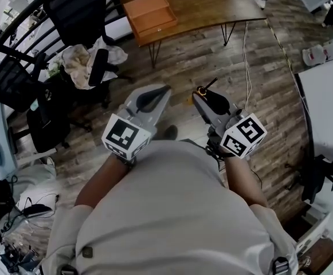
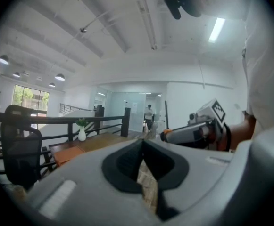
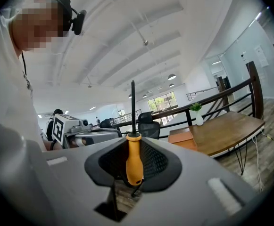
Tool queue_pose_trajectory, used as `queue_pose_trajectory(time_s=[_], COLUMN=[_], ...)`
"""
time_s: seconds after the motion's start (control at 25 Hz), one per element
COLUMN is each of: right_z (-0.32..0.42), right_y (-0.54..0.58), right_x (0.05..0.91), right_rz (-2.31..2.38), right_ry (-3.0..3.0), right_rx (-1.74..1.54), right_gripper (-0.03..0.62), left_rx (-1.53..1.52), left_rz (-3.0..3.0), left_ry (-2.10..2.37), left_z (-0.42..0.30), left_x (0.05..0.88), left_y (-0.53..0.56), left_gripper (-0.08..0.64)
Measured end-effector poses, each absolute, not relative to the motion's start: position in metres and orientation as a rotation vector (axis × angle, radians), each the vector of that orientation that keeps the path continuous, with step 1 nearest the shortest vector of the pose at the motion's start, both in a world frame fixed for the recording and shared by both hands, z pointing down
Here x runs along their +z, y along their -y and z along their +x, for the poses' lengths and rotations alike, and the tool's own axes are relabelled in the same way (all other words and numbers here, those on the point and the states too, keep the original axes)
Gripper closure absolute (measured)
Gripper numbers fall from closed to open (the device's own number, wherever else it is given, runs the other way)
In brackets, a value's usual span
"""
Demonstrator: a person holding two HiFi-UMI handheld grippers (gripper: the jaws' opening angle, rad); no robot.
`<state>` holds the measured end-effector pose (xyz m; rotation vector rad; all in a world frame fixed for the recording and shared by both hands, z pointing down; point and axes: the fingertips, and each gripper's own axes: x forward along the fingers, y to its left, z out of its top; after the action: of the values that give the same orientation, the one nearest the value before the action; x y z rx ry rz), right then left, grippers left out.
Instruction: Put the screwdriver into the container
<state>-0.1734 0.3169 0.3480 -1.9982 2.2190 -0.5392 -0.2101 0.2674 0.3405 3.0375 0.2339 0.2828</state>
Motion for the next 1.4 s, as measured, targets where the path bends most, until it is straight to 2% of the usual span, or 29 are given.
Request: queue_pose_trajectory(time_s=[0.96,1.4], right_z=[-0.103,-0.086], right_y=[-0.284,-0.206], right_x=[0.344,0.337], right_rz=[-1.981,-2.0], right_ry=[-2.148,-2.169], right_rx=[-0.552,-0.528], right_gripper=[0.509,0.509], left_rx=[0.297,0.23], left_rz=[3.012,3.032], left_ry=[-0.312,-0.349], left_z=[-0.127,-0.1], left_x=[0.346,0.333], left_y=[-0.236,-0.163], left_gripper=[0.557,0.557])
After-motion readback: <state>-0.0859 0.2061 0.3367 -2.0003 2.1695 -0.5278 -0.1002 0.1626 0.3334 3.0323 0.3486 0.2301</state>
